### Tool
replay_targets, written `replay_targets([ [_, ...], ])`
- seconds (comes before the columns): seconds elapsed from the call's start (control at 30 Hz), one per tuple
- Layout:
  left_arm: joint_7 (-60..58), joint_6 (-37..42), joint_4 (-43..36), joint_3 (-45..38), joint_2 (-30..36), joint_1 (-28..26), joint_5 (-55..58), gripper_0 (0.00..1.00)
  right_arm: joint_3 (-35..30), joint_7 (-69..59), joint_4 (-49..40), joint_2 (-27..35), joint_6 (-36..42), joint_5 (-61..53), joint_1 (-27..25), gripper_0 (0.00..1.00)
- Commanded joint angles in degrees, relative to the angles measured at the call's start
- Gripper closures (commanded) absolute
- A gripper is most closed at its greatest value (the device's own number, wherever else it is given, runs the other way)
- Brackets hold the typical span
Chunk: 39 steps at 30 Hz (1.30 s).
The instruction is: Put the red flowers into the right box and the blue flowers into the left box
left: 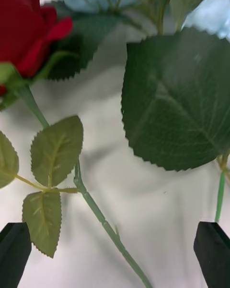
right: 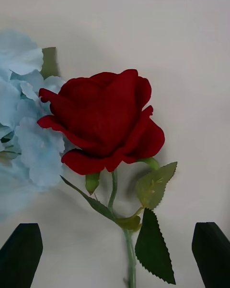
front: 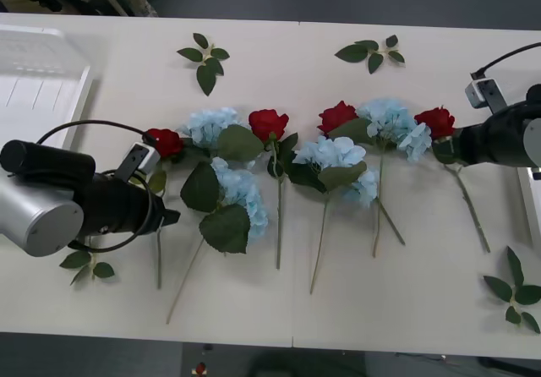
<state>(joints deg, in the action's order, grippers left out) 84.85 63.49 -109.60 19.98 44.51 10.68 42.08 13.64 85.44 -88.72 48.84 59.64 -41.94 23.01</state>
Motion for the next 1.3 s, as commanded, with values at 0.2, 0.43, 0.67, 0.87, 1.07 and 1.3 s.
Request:
replay_targets([
  [0.2, -1.88, 4.97, 4.13, -1.08, -3.81, 3.91, -1.03, 0.00, 1.65, -1.86, 1.71, 0.46, -0.49, 2.47, 2.39, 0.08],
  [0.43, -1.88, 4.97, 7.91, 0.76, -4.69, 6.11, -1.74, 0.00, 3.23, -2.21, 2.42, -0.15, -1.10, 5.46, 2.22, 0.08],
  [0.67, -1.97, 6.38, 10.46, 1.73, -4.78, 8.04, -2.27, 0.00, 4.72, -1.86, 5.14, -0.77, -4.27, 6.25, 2.39, 0.08],
  [0.87, -2.06, 6.55, 14.59, 5.42, -4.69, 11.65, -2.09, 0.00, 6.13, -1.86, 6.55, -2.00, -5.41, 8.36, 2.39, 0.08],
  [1.07, -2.24, 6.47, 16.08, 6.83, -5.31, 13.32, -2.70, 0.00, 7.10, -2.30, 7.16, -2.79, -5.85, 10.38, 2.48, 0.08],
  [1.3, -2.15, 6.47, 18.02, 7.00, -6.19, 14.11, -3.41, 0.00, 8.68, -2.39, 9.80, -3.58, -6.99, 10.65, 3.97, 0.08],
])
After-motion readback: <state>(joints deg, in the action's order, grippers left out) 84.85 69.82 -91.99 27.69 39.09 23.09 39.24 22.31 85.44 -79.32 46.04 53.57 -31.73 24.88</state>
